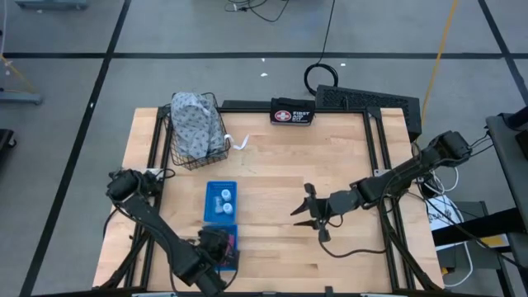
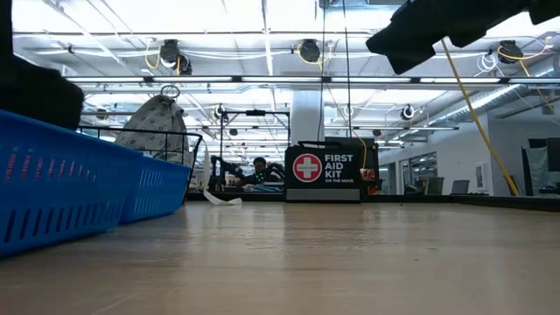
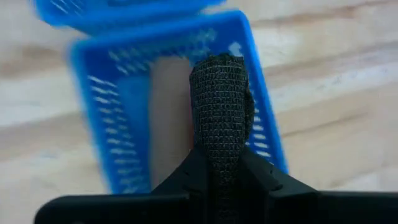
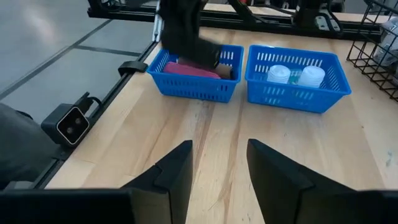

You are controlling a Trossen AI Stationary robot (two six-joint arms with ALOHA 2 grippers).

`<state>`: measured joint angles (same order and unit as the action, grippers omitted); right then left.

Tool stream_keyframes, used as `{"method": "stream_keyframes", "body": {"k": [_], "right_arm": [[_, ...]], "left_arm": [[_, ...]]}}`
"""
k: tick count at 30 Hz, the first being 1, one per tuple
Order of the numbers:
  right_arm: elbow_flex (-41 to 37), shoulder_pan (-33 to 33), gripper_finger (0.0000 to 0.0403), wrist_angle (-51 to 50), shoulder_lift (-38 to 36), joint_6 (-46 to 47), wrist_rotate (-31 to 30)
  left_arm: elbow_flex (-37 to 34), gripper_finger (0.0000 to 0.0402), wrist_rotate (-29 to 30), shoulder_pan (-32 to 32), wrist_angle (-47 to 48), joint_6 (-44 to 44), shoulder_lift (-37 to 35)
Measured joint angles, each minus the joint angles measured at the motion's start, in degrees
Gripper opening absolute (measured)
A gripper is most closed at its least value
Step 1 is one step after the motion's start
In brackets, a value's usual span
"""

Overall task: Pick & Place Medicine items
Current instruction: Put the black bandage into bottom blue basket, then return to Home Position

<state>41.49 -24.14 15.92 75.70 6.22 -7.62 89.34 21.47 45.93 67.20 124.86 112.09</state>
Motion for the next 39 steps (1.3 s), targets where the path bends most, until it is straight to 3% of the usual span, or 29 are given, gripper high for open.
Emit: {"method": "stream_keyframes", "body": {"k": [4,9,16,19,27,35,39], "right_arm": [[-0.02,0.02,0.0139,0.32,-0.34,0.25,-0.02],[-0.02,0.02,0.0139,0.31,-0.32,0.59,0.00],[-0.02,0.02,0.0139,0.29,-0.32,0.98,-0.02],[-0.02,0.02,0.0139,0.29,-0.32,0.98,0.00],[-0.02,0.02,0.0139,0.06,-0.32,1.00,-0.02],[-0.03,0.02,0.0139,0.07,-0.65,2.83,0.22],[-0.09,-0.14,0.0139,-2.62,-6.21,6.68,0.59]], "left_arm": [[-3.79,0.0048,1.57,-0.10,-7.43,-0.01,-0.02],[-5.44,0.0053,1.84,-0.63,-7.80,0.41,-0.11],[-5.51,0.0141,2.22,-0.97,-7.92,-1.33,-0.13],[-5.55,0.0173,-0.40,-1.31,-7.45,-4.05,-0.28],[-5.64,0.0217,3.57,-1.22,-6.63,-6.59,-4.71],[-5.64,0.0225,5.89,-1.70,-6.10,-19.17,-12.20],[-5.62,0.0225,14.93,-1.03,-8.46,-31.22,-17.22]]}}
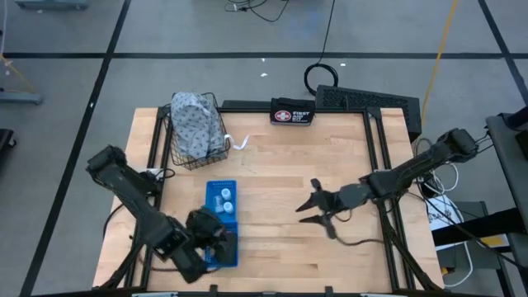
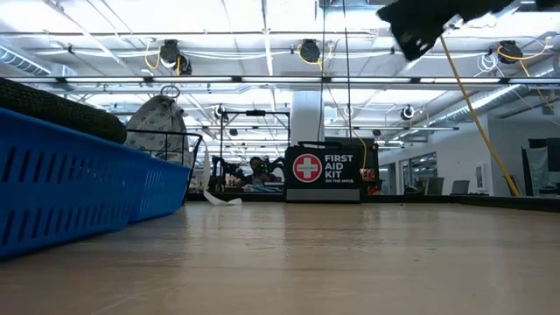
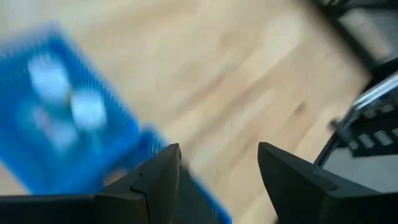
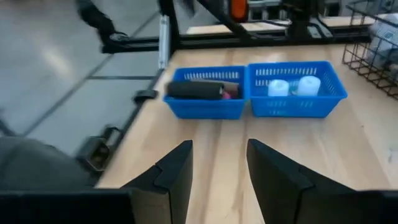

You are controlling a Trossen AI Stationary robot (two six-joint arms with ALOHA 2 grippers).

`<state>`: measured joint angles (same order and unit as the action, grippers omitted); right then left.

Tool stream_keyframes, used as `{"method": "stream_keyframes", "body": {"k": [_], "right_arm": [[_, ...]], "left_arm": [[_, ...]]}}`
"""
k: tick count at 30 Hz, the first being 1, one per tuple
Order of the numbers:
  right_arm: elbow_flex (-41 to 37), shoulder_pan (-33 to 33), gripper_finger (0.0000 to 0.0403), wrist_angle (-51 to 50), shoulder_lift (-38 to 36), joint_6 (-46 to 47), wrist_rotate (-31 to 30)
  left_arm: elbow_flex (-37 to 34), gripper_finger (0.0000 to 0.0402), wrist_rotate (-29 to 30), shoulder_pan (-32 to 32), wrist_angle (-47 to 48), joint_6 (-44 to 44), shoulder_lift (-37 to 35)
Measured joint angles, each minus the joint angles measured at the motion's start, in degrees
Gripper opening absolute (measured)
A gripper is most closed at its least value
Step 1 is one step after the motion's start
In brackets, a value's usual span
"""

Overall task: Pick & Place Medicine items
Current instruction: Return to Home Position

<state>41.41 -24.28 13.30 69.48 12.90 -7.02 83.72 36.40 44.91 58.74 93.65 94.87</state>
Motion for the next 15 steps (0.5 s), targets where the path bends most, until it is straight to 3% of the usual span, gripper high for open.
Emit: {"method": "stream_keyframes", "body": {"k": [5,11,15], "right_arm": [[0.00,-2.97,0.0139,-11.02,-11.01,0.97,4.21],[0.00,-7.77,0.0139,-24.21,-20.83,0.42,4.28],[-2.04,-9.19,0.0139,-26.01,-24.02,4.18,3.63]], "left_arm": [[0.07,0.0225,15.38,2.91,-0.32,-19.98,-8.58],[0.03,0.0225,26.07,5.35,-0.32,-50.92,-16.16],[-4.25,0.0225,34.42,4.46,-0.12,-55.46,-19.08]]}}
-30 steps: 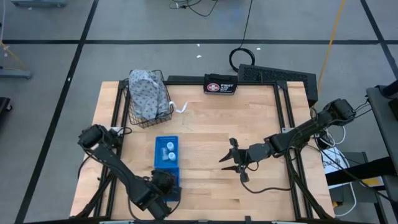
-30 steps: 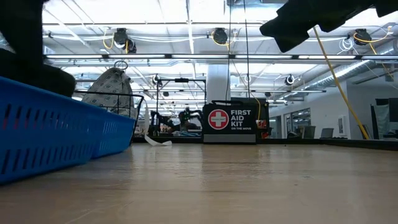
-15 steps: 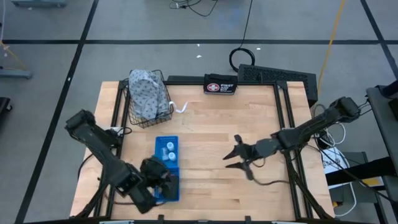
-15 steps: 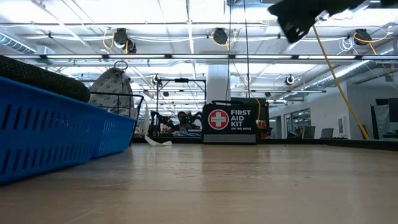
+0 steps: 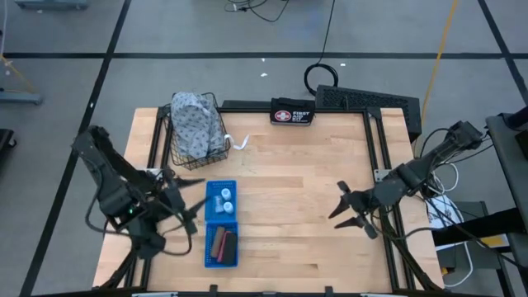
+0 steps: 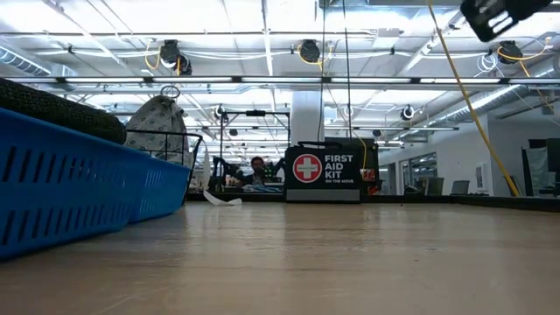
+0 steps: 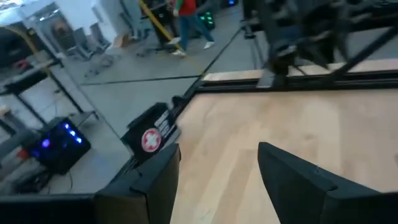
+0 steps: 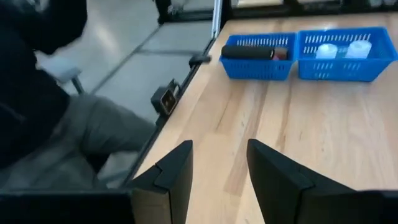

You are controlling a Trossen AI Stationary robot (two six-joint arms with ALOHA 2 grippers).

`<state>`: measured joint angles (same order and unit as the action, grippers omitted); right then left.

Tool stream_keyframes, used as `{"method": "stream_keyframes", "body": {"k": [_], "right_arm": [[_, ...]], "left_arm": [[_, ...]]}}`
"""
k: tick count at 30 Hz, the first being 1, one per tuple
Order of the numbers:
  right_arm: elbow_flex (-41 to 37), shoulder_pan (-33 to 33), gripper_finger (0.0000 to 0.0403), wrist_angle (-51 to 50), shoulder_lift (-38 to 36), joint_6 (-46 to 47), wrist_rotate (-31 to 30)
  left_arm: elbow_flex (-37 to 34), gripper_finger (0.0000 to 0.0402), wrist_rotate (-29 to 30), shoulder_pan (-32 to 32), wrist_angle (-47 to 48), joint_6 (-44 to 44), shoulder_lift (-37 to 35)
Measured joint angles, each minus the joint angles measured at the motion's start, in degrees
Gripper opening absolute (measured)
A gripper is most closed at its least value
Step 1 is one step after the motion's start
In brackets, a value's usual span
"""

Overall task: Pick & Place Medicine items
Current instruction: Return to Home Position

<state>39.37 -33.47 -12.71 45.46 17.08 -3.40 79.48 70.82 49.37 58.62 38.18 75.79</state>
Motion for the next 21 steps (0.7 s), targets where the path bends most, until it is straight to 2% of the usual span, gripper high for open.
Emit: {"method": "stream_keyframes", "body": {"k": [2,4,6,8,11,13,15,18,21], "right_arm": [[-3.29,-0.55,0.0139,5.62,-1.07,-0.15,-1.04],[-7.68,-0.91,0.0139,14.40,-2.10,-2.70,-1.01],[-12.28,-0.93,0.0139,21.79,-2.92,-4.63,-0.91],[-16.75,-0.35,0.0139,28.40,-3.92,-5.56,-1.00],[-22.26,2.03,0.0139,37.74,-6.01,-4.78,-0.85],[-24.71,4.07,0.0139,39.86,-8.84,-2.96,0.62],[-25.98,6.26,0.0139,40.36,-11.75,-1.61,2.62],[-27.27,9.26,0.0139,40.17,-15.89,-1.28,6.01],[-27.51,11.97,0.0139,38.49,-19.24,-2.34,9.42]], "left_arm": [[-5.24,0.0225,-0.25,-1.47,-0.43,3.29,-2.64],[-13.43,0.0225,-1.36,-2.70,-1.87,9.89,-5.57],[-23.24,0.0225,-1.27,-3.48,-7.98,15.89,-8.91],[-32.55,0.0226,-1.34,-4.07,-18.80,16.91,-12.35],[-44.28,0.0225,-4.88,-4.30,-36.94,9.17,-17.68],[-50.16,0.0225,-9.14,-5.69,-48.53,1.89,-21.96],[-55.74,0.0225,-15.37,-8.00,-58.85,-6.43,-26.44],[-63.85,0.0225,-28.03,-12.34,-74.82,-20.99,-33.38],[-70.77,0.0225,-38.36,-18.01,-83.38,-29.64,-40.99]]}}
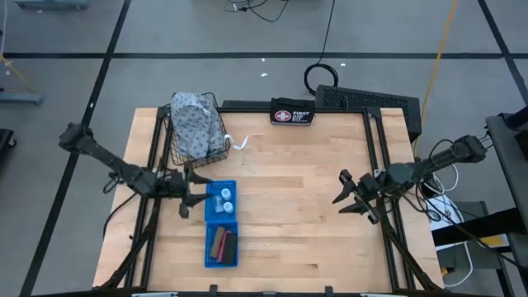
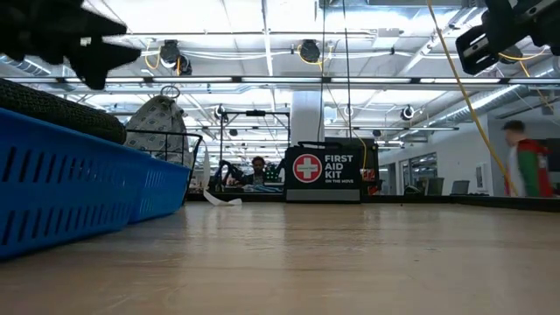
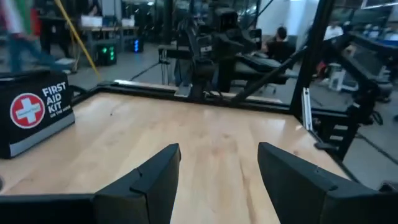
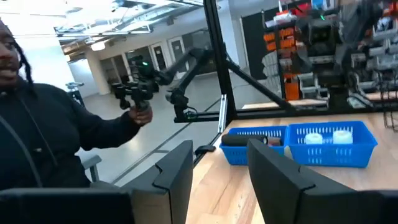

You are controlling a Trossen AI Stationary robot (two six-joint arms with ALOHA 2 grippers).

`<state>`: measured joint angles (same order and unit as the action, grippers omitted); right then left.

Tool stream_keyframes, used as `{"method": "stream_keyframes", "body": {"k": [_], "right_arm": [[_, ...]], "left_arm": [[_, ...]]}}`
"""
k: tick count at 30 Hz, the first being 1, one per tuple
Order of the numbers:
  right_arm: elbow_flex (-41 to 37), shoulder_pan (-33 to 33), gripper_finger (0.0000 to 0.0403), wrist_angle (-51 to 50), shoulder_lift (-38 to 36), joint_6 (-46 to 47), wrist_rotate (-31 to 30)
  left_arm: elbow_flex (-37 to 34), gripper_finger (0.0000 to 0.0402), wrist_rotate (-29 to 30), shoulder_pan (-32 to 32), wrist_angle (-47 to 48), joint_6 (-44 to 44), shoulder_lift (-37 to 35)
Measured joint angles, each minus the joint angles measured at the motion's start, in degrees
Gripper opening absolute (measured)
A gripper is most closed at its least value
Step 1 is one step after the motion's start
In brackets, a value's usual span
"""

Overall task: Pick & Place Medicine items
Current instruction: Return to Home Position

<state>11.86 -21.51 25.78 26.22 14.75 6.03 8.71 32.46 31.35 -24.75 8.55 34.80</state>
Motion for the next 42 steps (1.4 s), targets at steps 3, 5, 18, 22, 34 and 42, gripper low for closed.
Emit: {"method": "stream_keyframes", "body": {"k": [3,5,18,22,34,42], "right_arm": [[0.00,2.37,0.0139,-2.38,-3.13,-0.71,2.07],[-0.02,4.00,0.0139,-3.75,-5.09,-0.69,3.27],[-1.53,12.03,0.0139,-17.07,-16.78,-6.18,4.71],[-3.75,13.14,0.0139,-16.90,-19.47,-8.13,4.71],[-10.79,14.04,0.0139,-11.46,-20.98,-8.44,4.53],[-10.89,14.04,0.0139,-19.15,-20.84,-12.89,4.37]], "left_arm": [[-5.48,0.0225,-7.15,-6.32,-0.71,-1.37,-8.32],[-7.99,0.0225,-12.15,-10.44,0.42,-1.20,-12.90],[-7.80,0.0225,-28.12,-23.35,14.47,-1.56,-22.31],[-7.80,0.0225,-30.46,-24.41,14.69,-1.14,-22.52],[-7.80,0.0225,-30.97,-24.52,14.38,-1.94,-22.10],[-7.80,0.0225,-30.92,-24.52,16.58,-2.34,-21.69]]}}
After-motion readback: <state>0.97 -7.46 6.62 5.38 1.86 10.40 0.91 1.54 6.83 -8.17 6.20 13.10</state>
